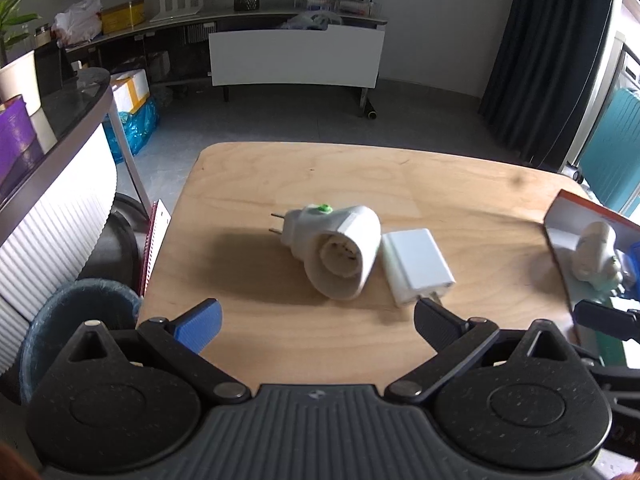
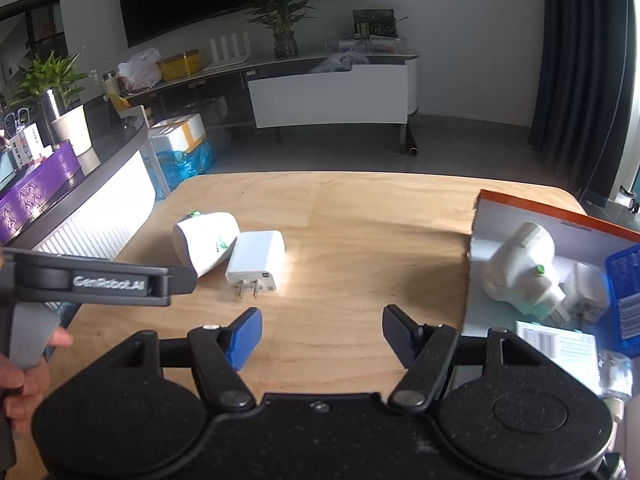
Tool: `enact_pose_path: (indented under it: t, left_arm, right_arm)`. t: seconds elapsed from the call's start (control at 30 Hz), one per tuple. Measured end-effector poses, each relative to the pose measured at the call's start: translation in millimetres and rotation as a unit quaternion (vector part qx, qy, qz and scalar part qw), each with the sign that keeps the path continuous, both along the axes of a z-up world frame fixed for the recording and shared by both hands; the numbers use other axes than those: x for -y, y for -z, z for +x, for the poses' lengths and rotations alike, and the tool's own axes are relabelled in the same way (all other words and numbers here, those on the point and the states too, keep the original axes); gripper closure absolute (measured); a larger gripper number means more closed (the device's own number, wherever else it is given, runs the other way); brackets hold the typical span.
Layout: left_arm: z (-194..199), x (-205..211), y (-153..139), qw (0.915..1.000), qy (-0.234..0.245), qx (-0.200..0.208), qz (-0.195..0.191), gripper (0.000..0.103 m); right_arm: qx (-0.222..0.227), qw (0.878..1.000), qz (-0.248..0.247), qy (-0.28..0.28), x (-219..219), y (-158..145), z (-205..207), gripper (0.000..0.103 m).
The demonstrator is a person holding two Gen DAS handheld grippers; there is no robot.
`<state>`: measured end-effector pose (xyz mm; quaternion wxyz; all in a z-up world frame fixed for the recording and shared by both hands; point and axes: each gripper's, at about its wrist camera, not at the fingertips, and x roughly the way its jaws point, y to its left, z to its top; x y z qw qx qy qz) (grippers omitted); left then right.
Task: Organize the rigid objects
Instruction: 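Close the left tool on the white socket adapter, then close the right tool on the white USB charger, then carry the socket adapter with the left tool and USB charger with the right tool over the box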
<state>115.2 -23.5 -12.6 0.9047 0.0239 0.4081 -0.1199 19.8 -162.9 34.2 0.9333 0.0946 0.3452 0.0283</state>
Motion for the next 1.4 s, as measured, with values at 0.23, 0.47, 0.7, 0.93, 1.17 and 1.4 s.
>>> enact_pose_path:
  t: [0.23,0.47,0.7,0.93,1.17,1.4]
  left_arm:
    - [31,7,14,0.9996,0.025,0.007,0.013,0.000]
    - [52,7,28,0.9994,0.032,0.003,0.010,0.000]
    - [53,9,29,0.9985,0.037,0.035,0.017,0.006]
    - [43,-4,24,0.9984,0.021,0.047,0.023,0.018]
    - [28,-23,16,0.9985,-0.017,0.050,0.011,0.018]
    - [22,-22,10,0.9982,-0.021,0.055,0.008,0.018]
  right_arm:
    - [-0.003,1.000,0.011,-0.014,-4,9,26,0.023]
    - [-0.002,0.999,0.010,-0.031,-12,14,45,0.023]
    - [-0.009,0.999,0.017,-0.033,-21,22,55,0.023]
    - [-0.007,0.999,0.010,-0.038,-39,27,68,0.023]
    - [-0.007,1.000,-0.010,-0.019,-53,36,87,0.023]
    - [0.005,0.999,-0.039,-0.005,-60,37,93,0.053]
